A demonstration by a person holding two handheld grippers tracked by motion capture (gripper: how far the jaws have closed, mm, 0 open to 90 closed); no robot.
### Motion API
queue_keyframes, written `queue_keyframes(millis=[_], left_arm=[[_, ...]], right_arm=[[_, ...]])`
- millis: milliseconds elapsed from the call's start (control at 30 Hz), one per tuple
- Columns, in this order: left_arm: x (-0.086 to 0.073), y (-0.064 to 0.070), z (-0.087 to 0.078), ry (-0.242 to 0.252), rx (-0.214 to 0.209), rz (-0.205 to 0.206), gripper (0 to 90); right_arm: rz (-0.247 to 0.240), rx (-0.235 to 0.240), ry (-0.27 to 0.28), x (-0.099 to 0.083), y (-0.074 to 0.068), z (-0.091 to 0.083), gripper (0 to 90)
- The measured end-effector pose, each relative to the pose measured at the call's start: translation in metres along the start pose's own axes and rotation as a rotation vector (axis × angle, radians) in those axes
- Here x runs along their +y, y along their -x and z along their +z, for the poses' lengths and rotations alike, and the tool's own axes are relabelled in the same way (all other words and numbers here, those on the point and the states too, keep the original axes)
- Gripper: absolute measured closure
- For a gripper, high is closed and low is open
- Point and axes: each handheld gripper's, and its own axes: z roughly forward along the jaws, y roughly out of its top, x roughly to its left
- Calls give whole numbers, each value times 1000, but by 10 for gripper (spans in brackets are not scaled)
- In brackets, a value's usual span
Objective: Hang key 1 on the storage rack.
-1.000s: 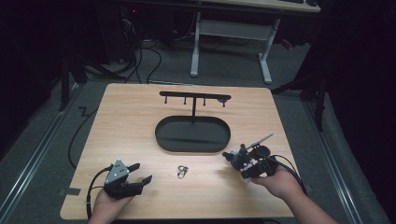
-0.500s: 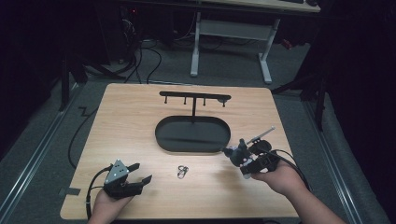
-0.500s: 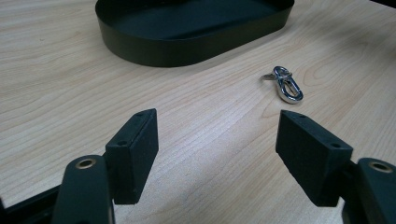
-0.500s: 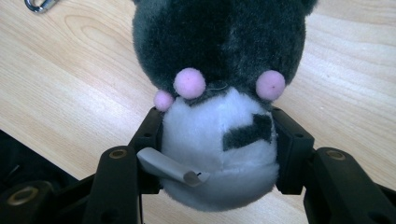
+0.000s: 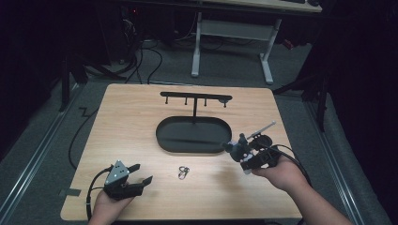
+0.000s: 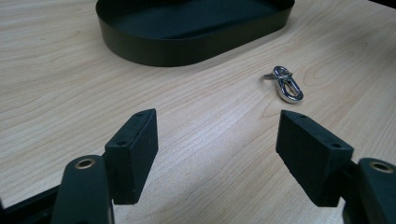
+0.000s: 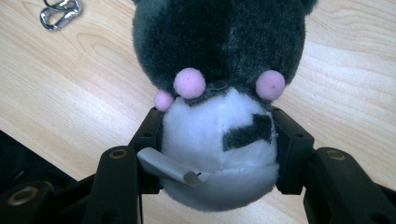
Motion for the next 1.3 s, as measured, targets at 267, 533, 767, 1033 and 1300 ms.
queue_keyframes(millis=[267, 533, 767, 1033, 1300], left_arm=[[-1, 1, 0, -4, -1, -2, 302], [-1, 1, 2, -11, -5, 2, 302], [-1, 1, 1, -11, -5, 3, 302], [-1, 0, 1, -7, -5, 1, 302], [-1, -2, 0, -8, -4, -1, 302]], right_arm=[[-7, 21, -2, 10, -1, 4, 484], [-7, 23, -3, 24, -1, -8, 484], [-5, 22, 12, 36, 1, -23, 484], [-12, 20, 20, 48, -1, -36, 484], [-16, 7, 28, 61, 0, -43, 483]])
